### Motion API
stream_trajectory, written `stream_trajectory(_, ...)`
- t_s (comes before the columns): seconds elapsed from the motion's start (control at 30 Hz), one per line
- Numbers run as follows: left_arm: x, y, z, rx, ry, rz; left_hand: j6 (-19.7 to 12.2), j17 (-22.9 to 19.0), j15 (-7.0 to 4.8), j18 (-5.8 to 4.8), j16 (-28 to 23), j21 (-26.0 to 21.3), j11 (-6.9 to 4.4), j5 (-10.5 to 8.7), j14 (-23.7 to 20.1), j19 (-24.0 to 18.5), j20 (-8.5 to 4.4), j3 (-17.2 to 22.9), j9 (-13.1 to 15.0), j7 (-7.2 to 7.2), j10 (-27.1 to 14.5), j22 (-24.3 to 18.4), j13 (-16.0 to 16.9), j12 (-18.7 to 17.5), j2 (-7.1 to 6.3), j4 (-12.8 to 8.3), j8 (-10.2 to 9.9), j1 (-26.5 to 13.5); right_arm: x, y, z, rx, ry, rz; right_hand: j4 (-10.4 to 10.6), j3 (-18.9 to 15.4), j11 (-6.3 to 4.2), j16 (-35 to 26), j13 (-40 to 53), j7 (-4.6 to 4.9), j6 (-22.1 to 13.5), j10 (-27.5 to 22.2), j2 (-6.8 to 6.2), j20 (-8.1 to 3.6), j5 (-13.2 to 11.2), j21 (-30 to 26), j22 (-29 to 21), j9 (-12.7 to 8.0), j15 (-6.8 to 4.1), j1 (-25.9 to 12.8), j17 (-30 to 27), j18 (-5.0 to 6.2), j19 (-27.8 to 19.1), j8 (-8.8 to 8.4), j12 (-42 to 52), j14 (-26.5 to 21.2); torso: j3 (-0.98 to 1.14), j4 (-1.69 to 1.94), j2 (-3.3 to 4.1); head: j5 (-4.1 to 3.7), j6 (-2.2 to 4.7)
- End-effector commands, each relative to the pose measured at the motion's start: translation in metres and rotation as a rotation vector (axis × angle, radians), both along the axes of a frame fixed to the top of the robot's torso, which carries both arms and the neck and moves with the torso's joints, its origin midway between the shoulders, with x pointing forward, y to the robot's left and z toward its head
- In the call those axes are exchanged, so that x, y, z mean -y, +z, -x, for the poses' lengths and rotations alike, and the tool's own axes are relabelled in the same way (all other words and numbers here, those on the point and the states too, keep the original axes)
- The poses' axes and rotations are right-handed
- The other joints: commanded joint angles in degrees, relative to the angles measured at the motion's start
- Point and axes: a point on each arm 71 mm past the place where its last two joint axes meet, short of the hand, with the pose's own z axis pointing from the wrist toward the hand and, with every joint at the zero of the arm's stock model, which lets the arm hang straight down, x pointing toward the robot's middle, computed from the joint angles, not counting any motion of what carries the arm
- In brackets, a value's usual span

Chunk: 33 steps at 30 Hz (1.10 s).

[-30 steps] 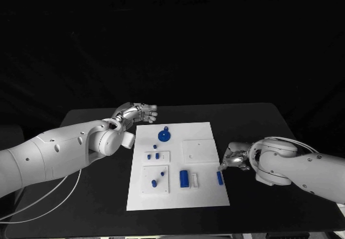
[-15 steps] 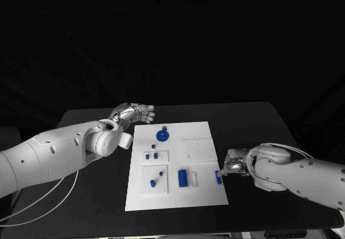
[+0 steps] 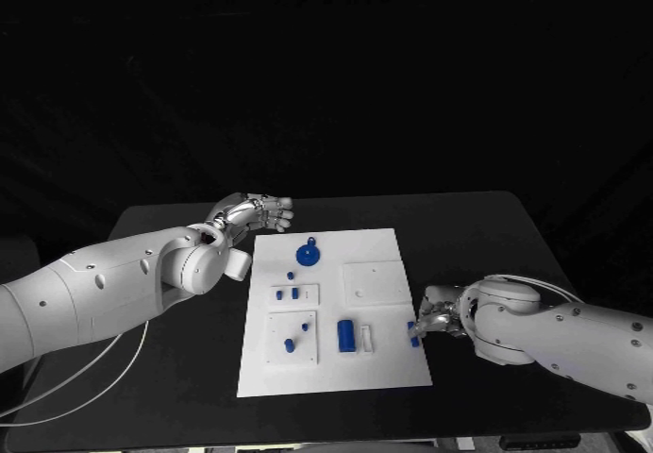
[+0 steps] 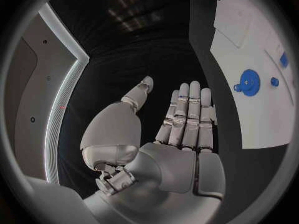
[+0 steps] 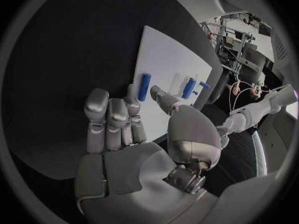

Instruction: Assemble the parts on the task board

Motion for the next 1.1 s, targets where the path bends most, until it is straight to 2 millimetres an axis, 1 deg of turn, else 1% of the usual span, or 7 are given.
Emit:
stream_trajectory(0.03,0.003,0.001,0.001,0.003,-0.023,0.005,-0.27,0.1,0.18,0.82,-0.33,-0.38,-0.15,-0.06,-0.31,-0.26,0.28,-0.18,-0.07,-0.04,0.07,0.08,-0.08,0.11,0.08,-0.28,0.37,-0.02,-0.004,-0.003,0.002,-0.002,0.03,0.022,-1.02,-0.27,-0.13,0.24,-0.1,-0.06,0.41,0.5,0.73,0.16,-0.31,0.29,1.11,-0.18,-0.34,0.09,0.12,4.28,-0.19,0.19,-0.23,0.02,0.0,-0.02,-0.01,0.07,-0.07)
stream_trajectory(0.23,0.003,0.001,0.001,0.003,-0.024,0.005,-0.28,0.13,0.2,0.82,-0.38,-0.4,-0.15,-0.06,-0.34,-0.27,0.28,-0.2,-0.08,-0.04,0.06,0.1,-0.08,0.09,0.08,-0.26,0.37,-0.06,-0.012,-0.006,0.002,0.019,0.056,0.041,-2.04,-0.29,-0.15,0.31,-0.16,-0.09,0.62,0.68,1.49,0.28,-0.31,0.45,1.06,-0.38,-0.34,0.28,0.17,4.28,-0.3,0.12,-0.32,-0.02,0.05,-0.04,0.0,0.23,-0.14)
stream_trajectory(0.33,0.003,0.001,0.001,0.002,-0.023,0.005,-0.28,0.15,0.2,0.82,-0.4,-0.41,-0.14,-0.06,-0.34,-0.27,0.28,-0.2,-0.08,-0.04,0.06,0.1,-0.09,0.09,0.09,-0.25,0.37,-0.07,-0.015,-0.009,0.002,0.025,0.069,0.051,-2.56,0.09,-0.52,-0.13,-0.11,-0.45,1.5,1.46,1.87,0.23,-0.31,0.32,0.91,-0.37,-0.61,0.46,-0.17,4.28,-0.49,0.47,-0.03,-0.13,0.04,-0.01,0.01,0.23,-0.18)
stream_trajectory(0.53,0.002,0.001,0.001,0.002,-0.023,0.004,-0.29,0.17,0.2,0.82,-0.43,-0.44,-0.14,-0.06,-0.35,-0.28,0.28,-0.2,-0.09,-0.03,0.06,0.12,-0.09,0.09,0.09,-0.24,0.37,-0.08,-0.019,-0.012,0.002,0.037,0.088,0.068,-2.96,0.52,-0.62,-0.29,-0.14,-0.54,1.59,1.69,1.86,0.17,-0.31,0.25,0.81,-0.5,-0.79,0.64,-0.36,4.28,-0.5,0.41,-0.08,-0.05,0.05,-0.04,-0.01,0.29,-0.25)
stream_trajectory(0.77,0.003,0.001,0.001,0.001,-0.025,0.004,-0.29,0.21,0.2,0.82,-0.46,-0.46,-0.15,-0.06,-0.36,-0.29,0.28,-0.2,-0.1,-0.04,0.07,0.13,-0.09,0.09,0.11,-0.23,0.38,-0.07,-0.032,-0.018,0.005,0.097,0.176,0.145,-3.9,0.86,-0.65,-0.37,-0.15,-0.55,1.66,1.84,1.04,0.1,-0.31,0.26,0.71,-0.67,-0.89,0.96,-0.53,4.28,-0.39,0.3,-0.19,0.08,0.04,-0.06,-0.03,0.41,-0.36)
stream_trajectory(1.0,0.003,0.001,0.001,0.0,-0.028,0.005,-0.29,0.24,0.21,0.82,-0.49,-0.48,-0.15,-0.06,-0.36,-0.29,0.29,-0.2,-0.11,-0.04,0.08,0.15,-0.09,0.09,0.12,-0.22,0.38,-0.08,-0.047,-0.025,0.009,0.121,0.232,0.168,-3.94,0.99,-0.64,-0.4,-0.16,-0.53,1.61,1.86,0.55,0.09,-0.31,0.22,0.65,-0.76,-0.9,0.9,-0.61,4.28,-0.35,0.22,-0.26,0.11,0.03,0.01,0.01,0.48,-0.5)
stream_trajectory(1.1,0.003,0.001,0.001,0.0,-0.026,0.004,-0.29,0.25,0.21,0.82,-0.5,-0.49,-0.15,-0.06,-0.36,-0.3,0.29,-0.21,-0.11,-0.03,0.08,0.15,-0.09,0.09,0.11,-0.22,0.38,-0.1,-0.049,-0.026,0.01,0.128,0.247,0.179,-3.86,1.42,-0.57,-0.48,-0.16,-0.46,1.42,1.75,-0.33,0.05,-0.31,0.12,0.55,-0.89,-0.88,1.04,-0.72,4.28,-0.31,0.05,-0.4,0.15,0.02,0.01,0.01,0.49,-0.55)
